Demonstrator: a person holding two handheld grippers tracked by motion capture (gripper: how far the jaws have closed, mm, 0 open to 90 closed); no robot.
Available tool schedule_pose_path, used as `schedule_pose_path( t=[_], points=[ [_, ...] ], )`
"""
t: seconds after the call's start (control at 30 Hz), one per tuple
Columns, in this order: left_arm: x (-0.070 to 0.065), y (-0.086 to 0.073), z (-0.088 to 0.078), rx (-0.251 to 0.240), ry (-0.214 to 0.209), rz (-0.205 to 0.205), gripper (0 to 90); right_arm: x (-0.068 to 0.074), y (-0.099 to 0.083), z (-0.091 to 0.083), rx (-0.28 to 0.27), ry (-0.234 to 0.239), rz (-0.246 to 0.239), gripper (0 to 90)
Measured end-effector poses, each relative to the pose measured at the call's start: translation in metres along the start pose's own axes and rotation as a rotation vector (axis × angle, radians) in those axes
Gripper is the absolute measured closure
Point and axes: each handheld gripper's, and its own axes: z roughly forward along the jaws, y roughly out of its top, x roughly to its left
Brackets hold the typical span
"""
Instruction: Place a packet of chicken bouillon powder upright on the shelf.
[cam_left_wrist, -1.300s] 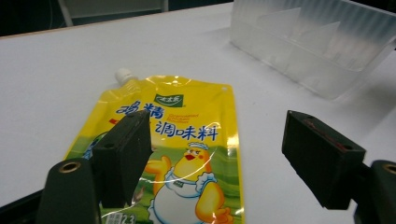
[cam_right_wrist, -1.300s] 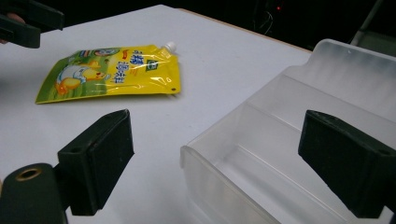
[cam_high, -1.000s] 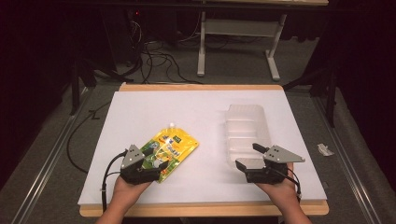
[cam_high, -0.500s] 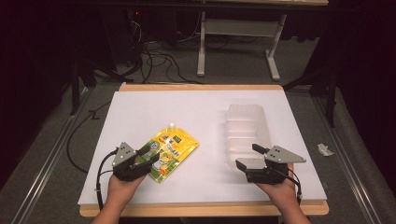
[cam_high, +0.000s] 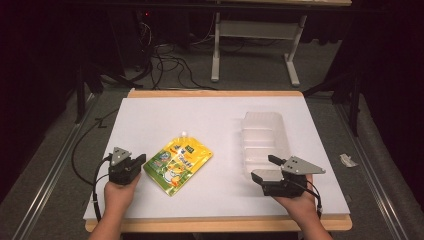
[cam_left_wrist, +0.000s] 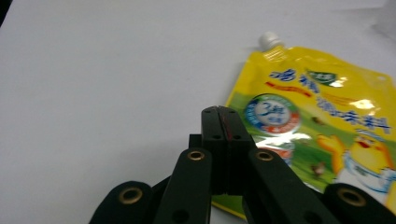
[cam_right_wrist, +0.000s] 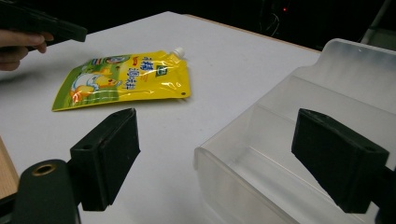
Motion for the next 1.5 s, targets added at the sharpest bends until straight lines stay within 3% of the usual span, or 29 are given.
schedule_pose_path(
  t=[0.03, 0.17, 0.3, 0.5, 0.6, 0.9, 1.23, 1.33, 1.5],
  points=[
    [0.008, -0.001, 0.009, 0.013, 0.052, -0.009, 90.0, 0.001, 0.000, 0.000, 0.001, 0.002, -0.001, 15.6],
    [0.020, -0.001, 0.020, 0.042, 0.094, -0.047, 90.0, 0.002, -0.001, 0.002, 0.010, 0.004, -0.009, 15.6],
    [0.026, -0.002, 0.027, 0.111, 0.094, -0.130, 90.0, 0.004, -0.001, 0.004, 0.023, 0.005, -0.010, 15.7],
    [0.026, 0.001, 0.029, 0.146, 0.081, -0.198, 90.0, 0.005, -0.002, 0.006, 0.029, 0.009, -0.017, 15.8],
    [0.027, 0.000, 0.030, 0.149, 0.085, -0.185, 90.0, 0.006, -0.002, 0.007, 0.027, 0.010, -0.022, 15.8],
    [0.029, -0.001, 0.031, 0.161, 0.092, -0.212, 90.0, 0.008, -0.002, 0.009, 0.041, 0.016, -0.037, 16.0],
    [0.021, -0.007, 0.020, 0.216, 0.052, -0.214, 90.0, 0.008, -0.001, 0.006, 0.039, 0.007, -0.033, 16.2],
    [0.014, -0.012, 0.013, 0.257, 0.023, -0.198, 90.0, 0.008, -0.001, 0.007, 0.040, 0.008, -0.033, 16.2],
    [-0.005, -0.025, 0.000, 0.324, -0.030, -0.131, 90.0, 0.008, 0.000, 0.006, 0.036, 0.006, -0.035, 16.2]
  ],
)
